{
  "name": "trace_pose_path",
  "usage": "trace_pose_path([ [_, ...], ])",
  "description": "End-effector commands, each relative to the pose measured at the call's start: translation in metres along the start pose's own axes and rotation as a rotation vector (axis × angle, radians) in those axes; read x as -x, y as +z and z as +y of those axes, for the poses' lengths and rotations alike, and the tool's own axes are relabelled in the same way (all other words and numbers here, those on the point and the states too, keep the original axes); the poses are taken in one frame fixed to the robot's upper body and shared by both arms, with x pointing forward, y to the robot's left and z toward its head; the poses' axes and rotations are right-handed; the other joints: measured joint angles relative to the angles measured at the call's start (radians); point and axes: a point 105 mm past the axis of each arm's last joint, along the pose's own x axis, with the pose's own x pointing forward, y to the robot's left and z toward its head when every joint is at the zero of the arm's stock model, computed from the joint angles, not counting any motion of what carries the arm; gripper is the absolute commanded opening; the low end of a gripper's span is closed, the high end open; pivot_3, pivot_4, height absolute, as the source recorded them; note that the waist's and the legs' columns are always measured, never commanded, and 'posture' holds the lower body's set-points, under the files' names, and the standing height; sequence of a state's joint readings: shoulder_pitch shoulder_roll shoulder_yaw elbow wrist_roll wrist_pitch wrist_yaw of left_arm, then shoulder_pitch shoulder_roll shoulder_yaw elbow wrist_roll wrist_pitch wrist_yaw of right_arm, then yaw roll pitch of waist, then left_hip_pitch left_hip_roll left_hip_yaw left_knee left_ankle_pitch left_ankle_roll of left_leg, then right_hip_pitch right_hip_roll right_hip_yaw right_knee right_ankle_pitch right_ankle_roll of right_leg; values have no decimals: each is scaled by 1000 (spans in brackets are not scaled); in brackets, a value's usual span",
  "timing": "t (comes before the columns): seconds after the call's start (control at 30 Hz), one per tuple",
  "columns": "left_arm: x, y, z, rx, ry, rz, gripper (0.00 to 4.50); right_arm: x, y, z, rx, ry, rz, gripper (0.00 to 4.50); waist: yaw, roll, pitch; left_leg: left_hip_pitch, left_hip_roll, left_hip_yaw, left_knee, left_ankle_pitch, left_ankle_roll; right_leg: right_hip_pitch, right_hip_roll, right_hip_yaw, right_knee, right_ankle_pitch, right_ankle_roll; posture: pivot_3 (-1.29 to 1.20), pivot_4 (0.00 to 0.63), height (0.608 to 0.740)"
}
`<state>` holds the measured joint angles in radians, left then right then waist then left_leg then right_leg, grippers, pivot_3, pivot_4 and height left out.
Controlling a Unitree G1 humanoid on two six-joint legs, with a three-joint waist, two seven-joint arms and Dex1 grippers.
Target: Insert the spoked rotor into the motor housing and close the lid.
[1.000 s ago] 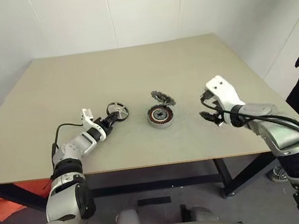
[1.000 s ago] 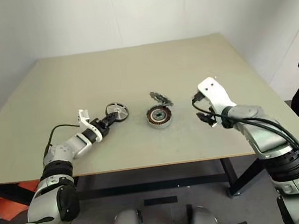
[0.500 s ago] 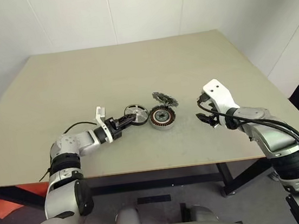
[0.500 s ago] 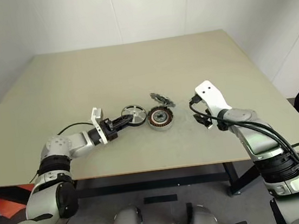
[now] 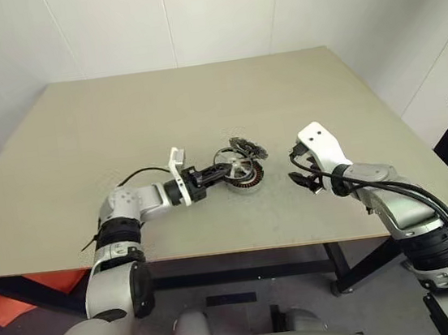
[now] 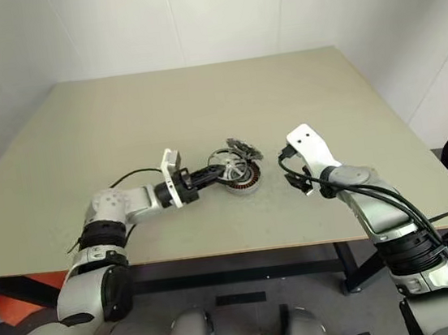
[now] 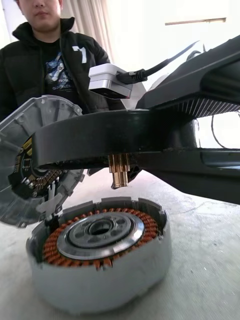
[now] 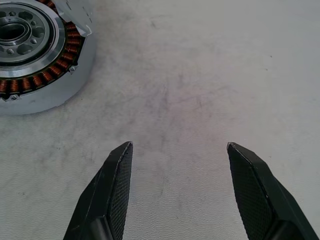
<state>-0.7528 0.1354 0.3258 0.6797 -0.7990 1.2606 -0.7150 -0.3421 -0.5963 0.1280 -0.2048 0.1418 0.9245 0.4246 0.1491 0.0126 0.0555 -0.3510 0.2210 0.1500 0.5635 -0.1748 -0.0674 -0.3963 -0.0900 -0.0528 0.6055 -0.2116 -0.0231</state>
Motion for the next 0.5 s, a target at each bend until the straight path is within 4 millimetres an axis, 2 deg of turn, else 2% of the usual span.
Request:
trace_pose_path([
  [0.03,-10,11,-8,-51,-19,-22,424,5,12,-12,8,-59,-53,3390,0,0,0,0,0,0,0,0,0,0,0,0,0,0,0,0,0,740],
  [0.2,-23,9,2,-62,12,-29,424,7,16,-12,2,-62,-69,3390,1,0,0,0,0,0,0,0,0,0,0,0,0,0,0,0,0,740],
  [0.33,-31,1,6,-64,21,13,424,8,18,-13,-2,-67,-77,3390,2,0,0,0,0,0,0,0,0,0,0,0,0,0,0,0,0,740],
  [0.5,-35,-2,9,-63,33,21,424,8,18,-13,-1,-67,-77,3390,1,0,0,0,0,0,0,0,0,0,0,0,0,0,0,0,0,740],
])
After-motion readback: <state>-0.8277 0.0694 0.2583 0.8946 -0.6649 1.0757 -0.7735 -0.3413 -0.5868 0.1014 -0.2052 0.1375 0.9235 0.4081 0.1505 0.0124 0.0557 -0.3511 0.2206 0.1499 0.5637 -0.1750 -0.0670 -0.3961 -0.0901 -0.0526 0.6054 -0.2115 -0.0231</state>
